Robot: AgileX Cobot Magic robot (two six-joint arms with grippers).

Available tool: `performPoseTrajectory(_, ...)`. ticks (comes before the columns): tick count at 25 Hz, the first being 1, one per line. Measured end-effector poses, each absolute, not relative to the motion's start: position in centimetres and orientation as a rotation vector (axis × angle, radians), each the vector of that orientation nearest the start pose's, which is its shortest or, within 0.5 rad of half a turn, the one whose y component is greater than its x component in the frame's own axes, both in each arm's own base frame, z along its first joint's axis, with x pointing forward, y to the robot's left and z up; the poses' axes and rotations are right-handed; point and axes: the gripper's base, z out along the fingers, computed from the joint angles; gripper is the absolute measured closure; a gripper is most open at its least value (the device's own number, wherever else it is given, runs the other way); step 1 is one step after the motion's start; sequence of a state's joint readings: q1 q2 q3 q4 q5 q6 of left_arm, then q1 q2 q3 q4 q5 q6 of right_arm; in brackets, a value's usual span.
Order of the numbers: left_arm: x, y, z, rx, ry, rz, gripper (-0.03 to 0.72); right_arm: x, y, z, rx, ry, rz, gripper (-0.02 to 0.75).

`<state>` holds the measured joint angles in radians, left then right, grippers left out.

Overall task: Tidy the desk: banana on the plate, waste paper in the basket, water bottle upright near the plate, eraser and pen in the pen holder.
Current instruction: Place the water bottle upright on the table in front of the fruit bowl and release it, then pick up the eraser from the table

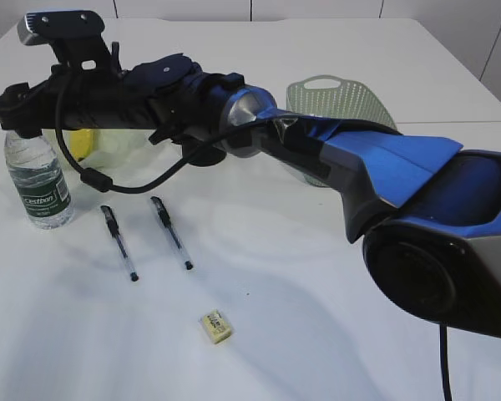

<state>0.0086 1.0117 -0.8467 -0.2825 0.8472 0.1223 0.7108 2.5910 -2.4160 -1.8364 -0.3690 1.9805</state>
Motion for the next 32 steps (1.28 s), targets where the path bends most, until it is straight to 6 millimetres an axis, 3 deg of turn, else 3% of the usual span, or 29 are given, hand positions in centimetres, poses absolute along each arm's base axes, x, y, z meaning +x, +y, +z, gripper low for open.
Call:
performPoseTrajectory(8, 19.0, -1.7, 31.5, -0.004, 2.469, -0.286, 0.307, 43.4, 39.9, 25.8, -0.762, 1.609, 0.914, 0.221)
performPoseTrajectory(21, 19.0, -1.7, 31.5, -0.004, 2.469, -0.287, 0.307, 43.5, 36.1, 33.6, -0.686, 1.507, 0.935, 0.223)
performPoseTrajectory(25, 19.0, -1.8, 31.5, -0.005, 2.469, -0.288, 0.307, 43.4, 34.3, 36.3, -0.663, 1.47, 0.936, 0.223)
performPoseTrajectory(32, 19.0, -1.8, 31.5, -0.005, 2.469, -0.289, 0.307, 43.9, 29.3, 40.9, -0.621, 1.421, 0.936, 0.223)
